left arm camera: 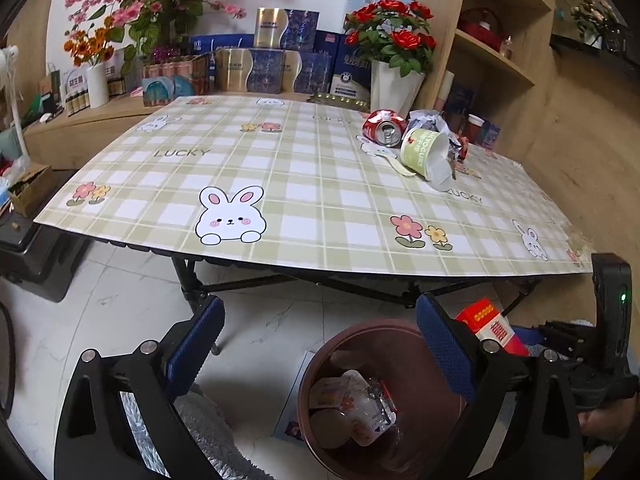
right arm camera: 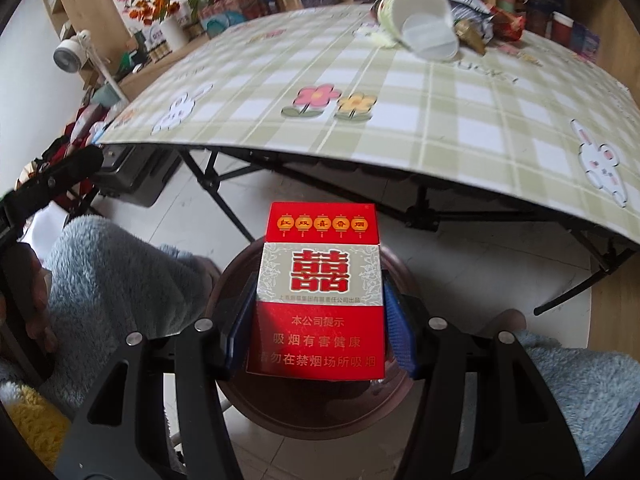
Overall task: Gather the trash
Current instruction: 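Lower the red box into the bin and open the right gripper, then move the right gripper to the white round lid beside the yogurt cup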
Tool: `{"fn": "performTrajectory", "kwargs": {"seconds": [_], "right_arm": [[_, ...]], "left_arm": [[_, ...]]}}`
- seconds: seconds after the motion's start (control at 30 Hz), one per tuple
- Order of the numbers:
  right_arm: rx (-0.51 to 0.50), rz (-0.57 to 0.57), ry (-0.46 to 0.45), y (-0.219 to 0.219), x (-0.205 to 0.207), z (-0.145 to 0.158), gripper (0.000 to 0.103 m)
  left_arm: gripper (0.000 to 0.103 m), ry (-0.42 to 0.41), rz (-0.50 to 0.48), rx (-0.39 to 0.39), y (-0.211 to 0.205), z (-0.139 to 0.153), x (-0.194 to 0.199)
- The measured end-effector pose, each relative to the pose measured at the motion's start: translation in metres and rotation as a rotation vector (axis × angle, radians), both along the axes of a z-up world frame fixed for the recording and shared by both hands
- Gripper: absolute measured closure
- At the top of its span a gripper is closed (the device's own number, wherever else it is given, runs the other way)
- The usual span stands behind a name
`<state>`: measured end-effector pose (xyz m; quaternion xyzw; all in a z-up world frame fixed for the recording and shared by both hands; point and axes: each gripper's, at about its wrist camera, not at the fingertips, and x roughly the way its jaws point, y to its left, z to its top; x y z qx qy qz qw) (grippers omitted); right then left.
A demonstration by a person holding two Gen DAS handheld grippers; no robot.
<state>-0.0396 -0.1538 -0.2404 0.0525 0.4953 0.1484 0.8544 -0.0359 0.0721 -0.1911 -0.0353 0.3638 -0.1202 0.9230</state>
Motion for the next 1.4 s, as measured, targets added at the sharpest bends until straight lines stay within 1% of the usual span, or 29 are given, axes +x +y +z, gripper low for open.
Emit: {"fn": "performTrajectory", "kwargs": {"seconds": [0.2,0.27,0.3,0.33,0.37,0.4,0.43,0.63,0.9,1.07,1.2,1.3,1.4], "right_arm": [[-0.004,0.035,0.031,0.010,-0.001,-0.008,0.044],[-0.005,0.032,0.032,0.009,-0.001,-0.008,0.032],[-0.009,0.025,0.023,0.009,-0.002,-0.006,0.022],[-0.009,0.020,0.014,0.008,-0.002,-0.004,0.016],[-0.008,0.016,0.009,0.008,-0.003,-0.003,0.014],[-0.013,0.008,0.003,0.007,-0.003,-0.002,0.009],[-0.019,0.003,0.001,0.006,-0.003,-0.002,0.008],[-0.040,-0.041,-0.020,-0.004,0.002,0.008,0.006],[-0.107,-0.117,-0.077,-0.029,0.024,0.036,0.006],[-0.121,-0.138,-0.118,-0.051,0.041,0.052,0.006],[-0.117,-0.165,-0.135,-0.073,0.059,0.061,0.006],[-0.110,-0.197,-0.131,-0.088,0.070,0.063,0.006],[-0.097,-0.225,-0.130,-0.103,0.079,0.063,0.006]], "left_arm": [[0.009,0.032,0.008,-0.002,0.001,-0.006,0.006],[0.009,0.027,0.002,0.001,-0.001,-0.005,0.004],[0.009,0.024,0.001,0.004,-0.001,-0.005,0.004],[0.009,0.021,0.000,0.005,-0.001,-0.005,0.003],[0.009,0.018,-0.001,0.004,-0.001,-0.004,0.003],[0.009,0.018,0.002,0.004,-0.001,-0.004,0.002],[0.009,0.018,0.004,0.003,-0.001,-0.004,0.003],[0.009,0.028,0.030,-0.017,0.005,-0.004,0.007],[0.009,0.011,0.044,-0.012,0.004,0.002,0.015],[0.009,-0.021,0.013,0.024,-0.004,0.014,0.028],[0.009,-0.031,-0.008,0.026,-0.012,0.024,0.044],[0.009,-0.029,-0.027,0.022,-0.020,0.029,0.058],[0.009,-0.025,-0.055,0.022,-0.036,0.033,0.076]]}}
